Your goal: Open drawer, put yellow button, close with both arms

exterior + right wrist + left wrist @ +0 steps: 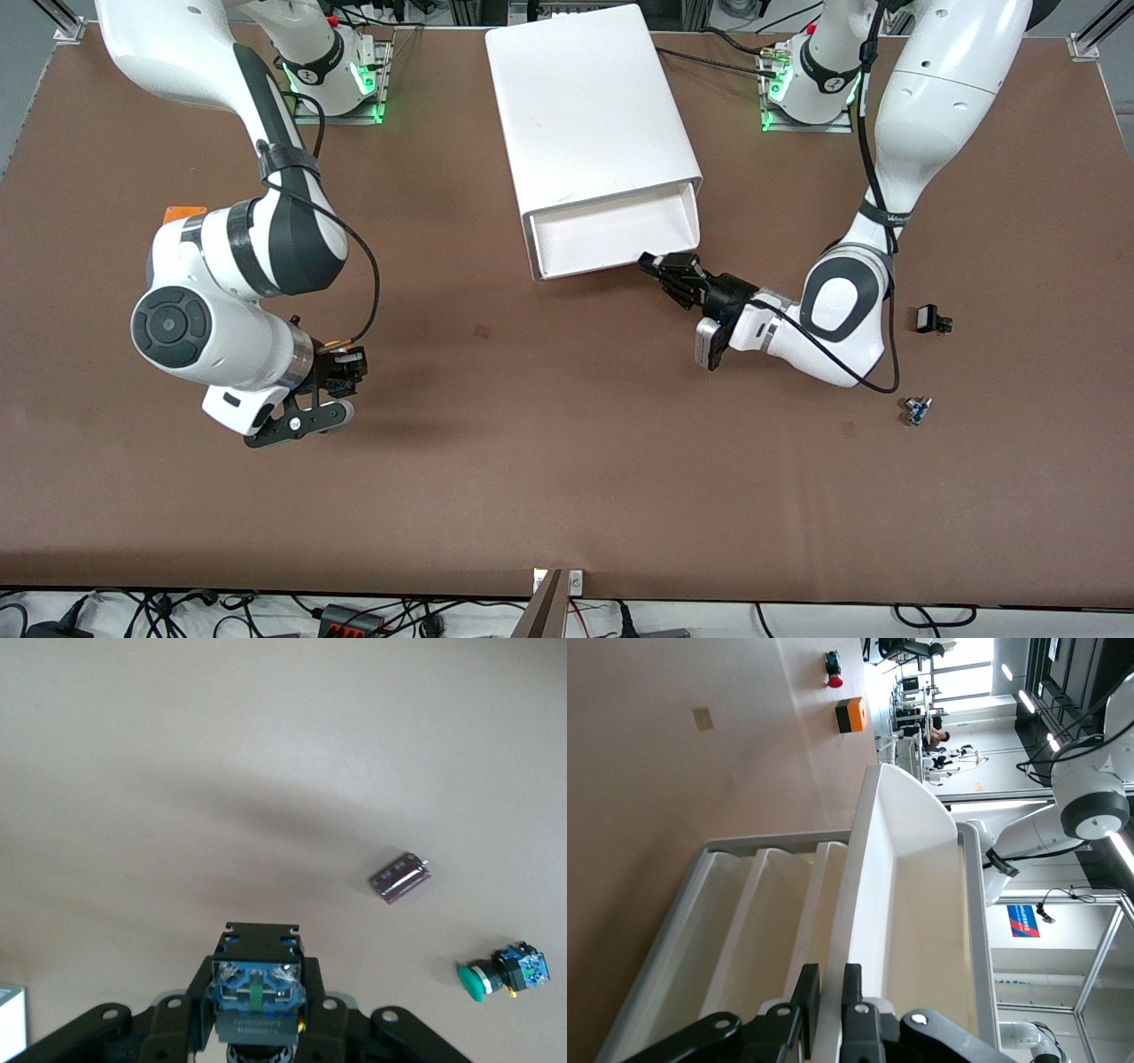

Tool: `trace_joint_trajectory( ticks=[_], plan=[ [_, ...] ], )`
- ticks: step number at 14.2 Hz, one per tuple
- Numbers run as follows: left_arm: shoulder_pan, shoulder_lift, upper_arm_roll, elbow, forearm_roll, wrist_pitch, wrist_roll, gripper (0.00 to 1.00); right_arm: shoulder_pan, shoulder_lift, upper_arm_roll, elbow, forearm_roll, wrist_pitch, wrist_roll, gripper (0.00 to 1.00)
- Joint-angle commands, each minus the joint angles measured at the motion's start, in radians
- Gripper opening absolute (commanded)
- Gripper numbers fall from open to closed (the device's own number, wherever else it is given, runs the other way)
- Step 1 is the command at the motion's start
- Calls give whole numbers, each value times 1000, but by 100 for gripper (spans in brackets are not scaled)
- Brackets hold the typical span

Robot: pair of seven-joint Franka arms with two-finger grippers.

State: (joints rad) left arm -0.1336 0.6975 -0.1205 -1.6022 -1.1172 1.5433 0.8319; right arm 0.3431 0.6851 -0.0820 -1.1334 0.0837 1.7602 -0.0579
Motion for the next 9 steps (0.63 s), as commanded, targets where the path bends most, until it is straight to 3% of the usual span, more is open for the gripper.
trace_joint_trajectory(
  ticks=[1,2,3,5,9],
  plan=[
    [-14,60,38,84,57,24,-7,14,52,-15,-1,35,11,-33,35,0],
    [-14,59,38,84,57,24,-8,51,74,-31,5,35,11,-33,62,0],
    [-14,56,38,84,54,24,-8,97,95,-45,5,35,11,-34,105,0],
    [-9,48,38,85,54,21,-17,100,141,-55,5,52,11,-50,186,0],
    [16,-39,38,85,106,8,-235,100,262,-53,13,98,11,-38,346,0]
  ],
)
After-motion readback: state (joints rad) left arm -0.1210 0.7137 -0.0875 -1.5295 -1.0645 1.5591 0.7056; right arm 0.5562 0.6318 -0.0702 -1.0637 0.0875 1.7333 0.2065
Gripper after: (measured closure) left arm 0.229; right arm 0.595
